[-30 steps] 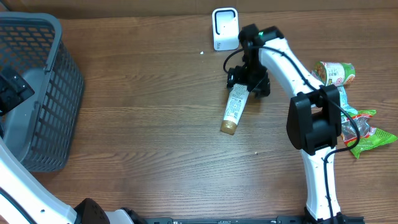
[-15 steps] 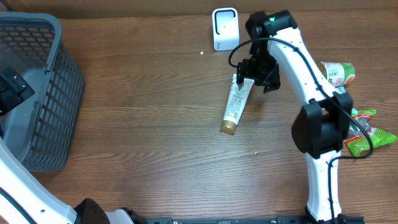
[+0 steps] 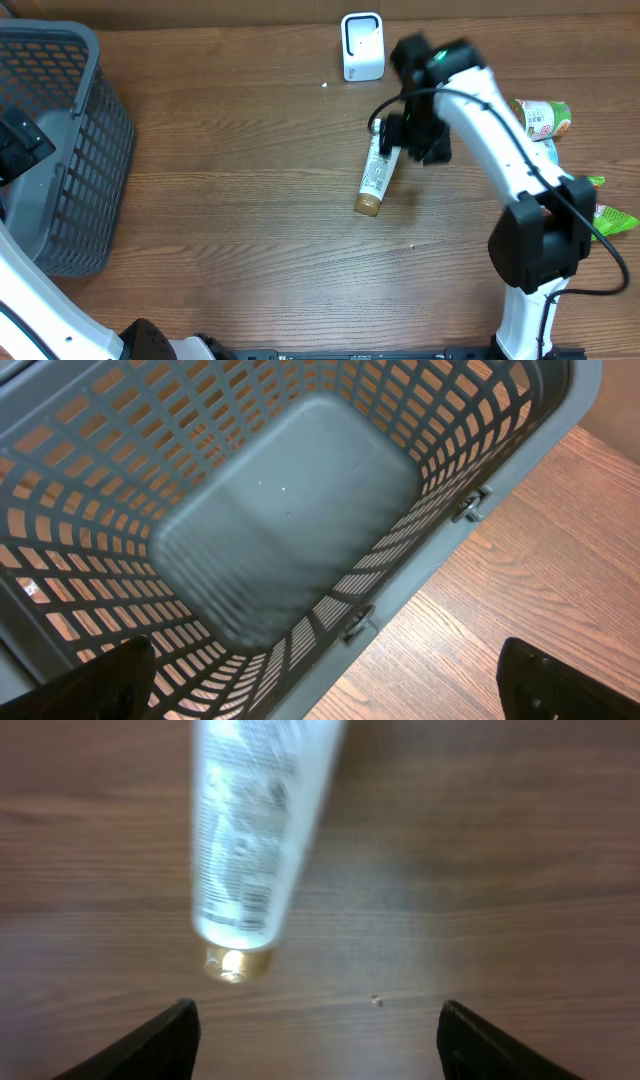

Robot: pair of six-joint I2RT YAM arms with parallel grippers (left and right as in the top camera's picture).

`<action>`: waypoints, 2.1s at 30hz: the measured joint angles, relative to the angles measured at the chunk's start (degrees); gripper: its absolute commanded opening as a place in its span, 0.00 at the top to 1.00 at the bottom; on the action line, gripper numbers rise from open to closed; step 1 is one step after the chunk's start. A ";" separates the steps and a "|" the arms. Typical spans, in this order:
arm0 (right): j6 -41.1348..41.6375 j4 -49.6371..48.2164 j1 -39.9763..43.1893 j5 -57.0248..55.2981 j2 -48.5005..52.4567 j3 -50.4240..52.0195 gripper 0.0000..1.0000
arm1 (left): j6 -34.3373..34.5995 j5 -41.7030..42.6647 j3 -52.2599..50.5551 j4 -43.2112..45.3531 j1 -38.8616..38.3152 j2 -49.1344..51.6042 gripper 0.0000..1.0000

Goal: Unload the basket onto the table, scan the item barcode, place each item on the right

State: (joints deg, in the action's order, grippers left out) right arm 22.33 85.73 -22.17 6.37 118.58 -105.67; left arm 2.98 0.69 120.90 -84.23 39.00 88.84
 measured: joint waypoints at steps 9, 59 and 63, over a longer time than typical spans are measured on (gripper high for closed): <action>3.28 -11.04 -0.70 3.30 -0.04 17.88 0.25 | 0.00 -0.02 0.00 0.02 0.00 0.00 0.00; -64.32 -24.96 3.26 11.17 5.09 5.66 0.01 | 0.00 0.00 0.00 0.00 0.00 0.00 0.00; -66.01 -25.79 3.28 13.03 6.60 7.23 0.03 | 0.00 0.00 0.00 0.00 0.00 0.00 0.00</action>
State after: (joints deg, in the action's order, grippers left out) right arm -43.68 59.94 -18.90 19.40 125.19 -98.43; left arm 2.98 0.69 120.90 -84.23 39.00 88.84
